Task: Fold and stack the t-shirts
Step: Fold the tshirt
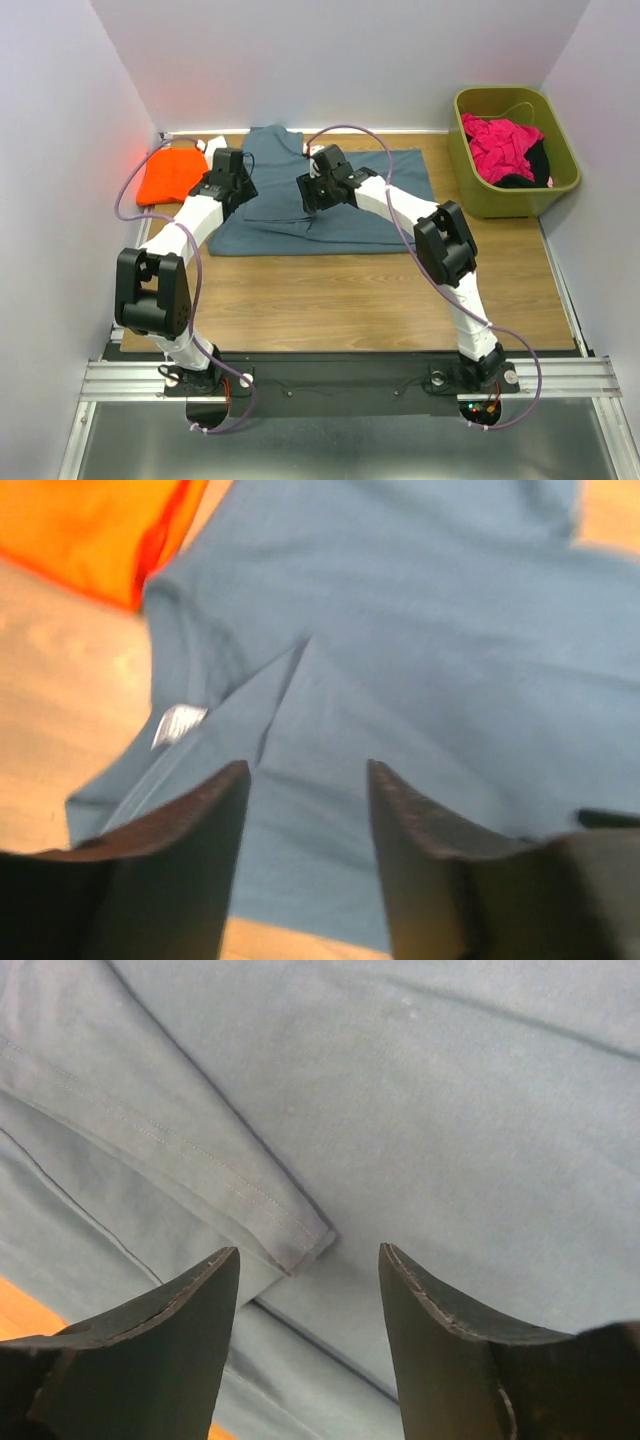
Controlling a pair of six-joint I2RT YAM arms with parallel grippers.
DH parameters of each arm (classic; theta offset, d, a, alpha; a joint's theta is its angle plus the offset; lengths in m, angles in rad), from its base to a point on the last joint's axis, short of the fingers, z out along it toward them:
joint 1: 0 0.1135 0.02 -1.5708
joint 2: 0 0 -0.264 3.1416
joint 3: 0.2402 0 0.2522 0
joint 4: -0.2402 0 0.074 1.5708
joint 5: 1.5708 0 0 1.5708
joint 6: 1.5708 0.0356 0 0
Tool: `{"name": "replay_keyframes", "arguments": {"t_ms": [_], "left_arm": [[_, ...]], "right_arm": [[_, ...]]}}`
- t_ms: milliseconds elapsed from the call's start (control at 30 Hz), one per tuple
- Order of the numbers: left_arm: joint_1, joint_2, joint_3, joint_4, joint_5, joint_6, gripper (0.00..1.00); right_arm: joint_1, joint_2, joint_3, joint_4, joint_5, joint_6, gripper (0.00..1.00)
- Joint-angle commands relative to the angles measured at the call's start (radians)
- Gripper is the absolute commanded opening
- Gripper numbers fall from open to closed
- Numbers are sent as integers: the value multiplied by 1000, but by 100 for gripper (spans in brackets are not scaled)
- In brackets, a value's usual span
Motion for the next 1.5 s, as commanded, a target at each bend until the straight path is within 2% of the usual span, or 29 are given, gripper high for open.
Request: {"name": "replay_keyframes", "arguments": {"t_ms": [0,33,133,333,467,667,700,767,800,867,1000,1133,1267,1467], "left_arm": [[20,12,-106,-69,-31,-44,53],[26,17,-131,-74,-28,-47,49],[61,34,-165,-80,-17,-50,47],[134,52,-251,-92,14,-47,47],[164,29,-323,-89,38,-45,47],[181,-3,-398,-98,37,-27,47],[180,-26,-398,-102,34,-25,49],[180,-83,-400,-99,23,-22,60],[180,-106,-398,-97,22,-19,61],[175,-191,-406,-86,22,-8,71],[143,-328,-418,-68,20,7,82],[95,-388,-398,-68,67,-14,87],[-22,-361,-335,-66,155,-118,88],[-153,-221,-254,-43,238,-245,90]], "right_arm": [[2,-133,-92,18,87,-44,61],[-7,-154,-120,18,101,-37,60],[-36,-248,-262,18,121,-17,59],[-88,-445,-494,13,237,-4,61],[-212,-550,-637,6,253,106,61],[-432,-682,-801,6,124,232,61],[-444,-691,-815,7,107,244,61],[-470,-714,-850,6,101,275,61],[-476,-723,-850,6,103,287,61],[-499,-737,-876,6,104,325,64],[-529,-745,-904,7,104,364,65],[-529,-742,-915,16,104,397,66],[-529,-720,-925,44,109,427,66],[-529,-694,-930,94,64,462,66]]}}
